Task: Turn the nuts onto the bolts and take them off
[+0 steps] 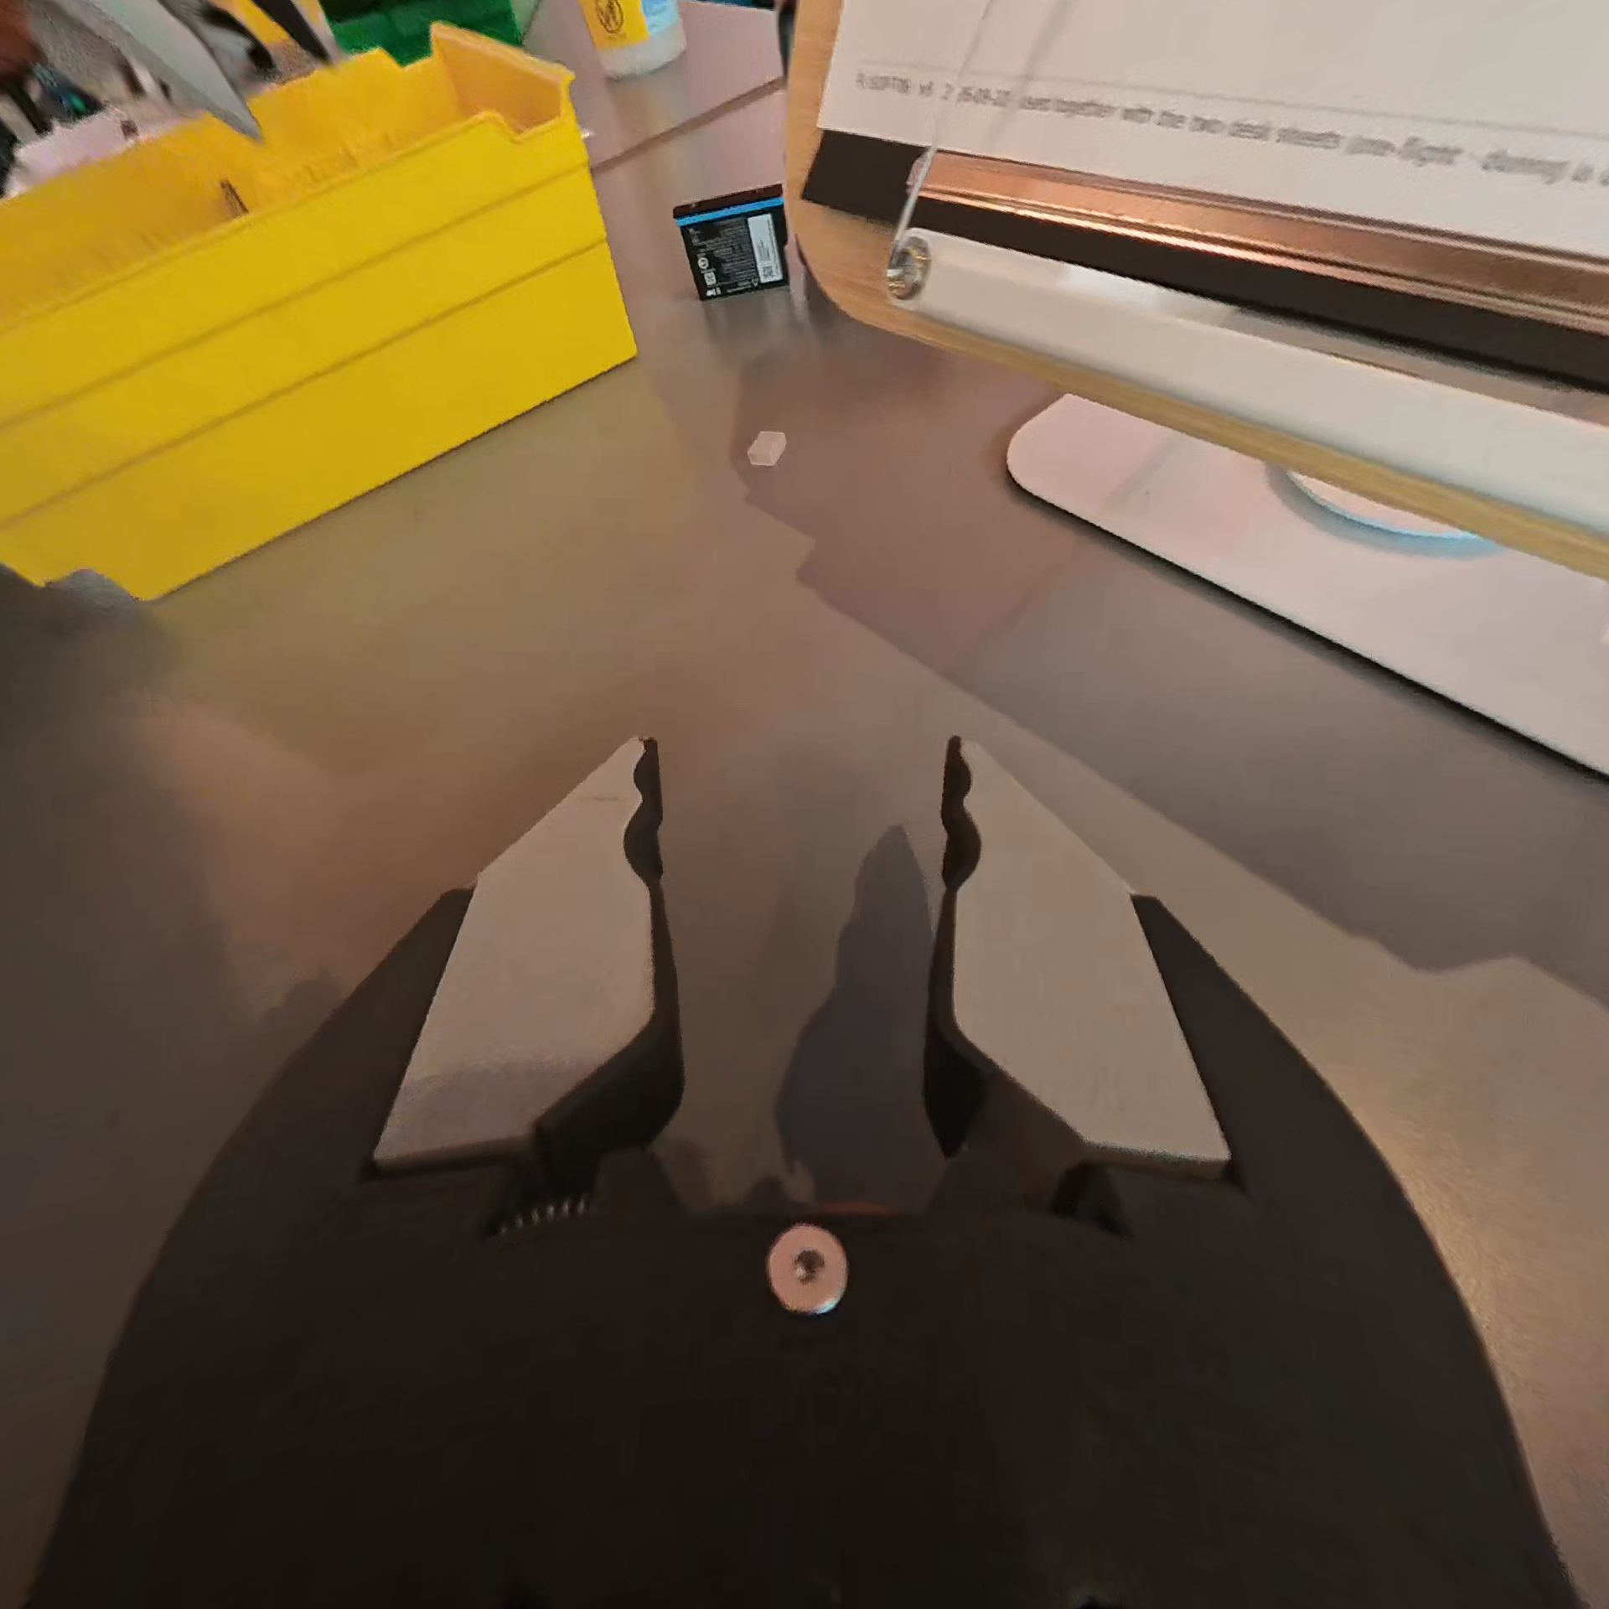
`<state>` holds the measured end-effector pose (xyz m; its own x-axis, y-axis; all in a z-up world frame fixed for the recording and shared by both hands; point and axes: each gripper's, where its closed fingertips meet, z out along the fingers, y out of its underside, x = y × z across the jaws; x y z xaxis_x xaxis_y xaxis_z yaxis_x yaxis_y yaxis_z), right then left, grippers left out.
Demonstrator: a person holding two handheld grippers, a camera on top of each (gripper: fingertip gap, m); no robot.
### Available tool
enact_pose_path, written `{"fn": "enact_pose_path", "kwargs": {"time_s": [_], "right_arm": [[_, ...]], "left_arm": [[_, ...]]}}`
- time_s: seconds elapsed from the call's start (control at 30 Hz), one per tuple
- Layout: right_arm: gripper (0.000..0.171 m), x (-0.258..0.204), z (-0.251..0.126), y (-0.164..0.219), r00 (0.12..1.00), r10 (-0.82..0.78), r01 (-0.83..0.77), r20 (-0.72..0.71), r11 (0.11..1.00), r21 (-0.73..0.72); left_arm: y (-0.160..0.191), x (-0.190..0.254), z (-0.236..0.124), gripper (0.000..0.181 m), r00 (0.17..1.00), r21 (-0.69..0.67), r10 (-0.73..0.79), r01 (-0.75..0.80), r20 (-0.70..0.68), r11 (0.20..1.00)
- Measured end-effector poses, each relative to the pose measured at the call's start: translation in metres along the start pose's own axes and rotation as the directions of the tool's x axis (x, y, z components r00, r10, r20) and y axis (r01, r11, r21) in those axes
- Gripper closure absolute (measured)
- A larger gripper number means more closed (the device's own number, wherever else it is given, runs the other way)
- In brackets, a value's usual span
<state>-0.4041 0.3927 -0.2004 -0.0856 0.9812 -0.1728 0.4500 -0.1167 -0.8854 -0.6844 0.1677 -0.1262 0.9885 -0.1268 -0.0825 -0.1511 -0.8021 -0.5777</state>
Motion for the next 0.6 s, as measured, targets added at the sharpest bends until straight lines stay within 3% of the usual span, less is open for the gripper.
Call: {"fn": "enact_pose_path", "kwargs": {"time_s": [0.07,0.13,0.2,0.27,0.37,0.47,0.6], "right_arm": [[0.109,-0.005,0.001,0.002,0.999,-0.05,0.05,-0.006,0.999,-0.011],[0.111,-0.013,0.002,0.003,0.995,-0.098,0.098,0.009,0.995,-0.017],[0.114,-0.022,0.002,0.004,0.991,-0.13,0.131,0.036,0.991,-0.017],[0.114,-0.03,0.003,0.005,0.987,-0.146,0.148,0.069,0.989,-0.019],[0.115,-0.042,0.003,0.008,0.977,-0.181,0.185,0.111,0.983,-0.022],[0.116,-0.048,0.005,0.011,0.967,-0.221,0.226,0.124,0.974,-0.031],[0.118,-0.054,0.006,0.013,0.96,-0.248,0.255,0.126,0.966,-0.041]], "left_arm": [[-0.009,0.023,-0.023,0.134,1.0,0.149,0.021,-0.022,0.007,0.989],[0.004,0.057,-0.044,0.136,0.997,0.188,0.023,-0.009,-0.073,0.982],[0.021,0.08,-0.063,0.138,0.985,0.194,-0.073,0.102,-0.155,0.976],[0.052,0.091,-0.069,0.116,0.986,0.148,-0.105,0.125,-0.133,0.981],[0.113,0.122,-0.051,0.116,0.987,0.006,-0.017,0.019,-0.161,1.0],[0.161,0.135,-0.025,0.125,0.985,-0.157,-0.051,0.025,-0.166,0.987],[0.161,0.131,-0.009,0.146,0.99,-0.16,0.063,-0.083,-0.122,0.984]]}}
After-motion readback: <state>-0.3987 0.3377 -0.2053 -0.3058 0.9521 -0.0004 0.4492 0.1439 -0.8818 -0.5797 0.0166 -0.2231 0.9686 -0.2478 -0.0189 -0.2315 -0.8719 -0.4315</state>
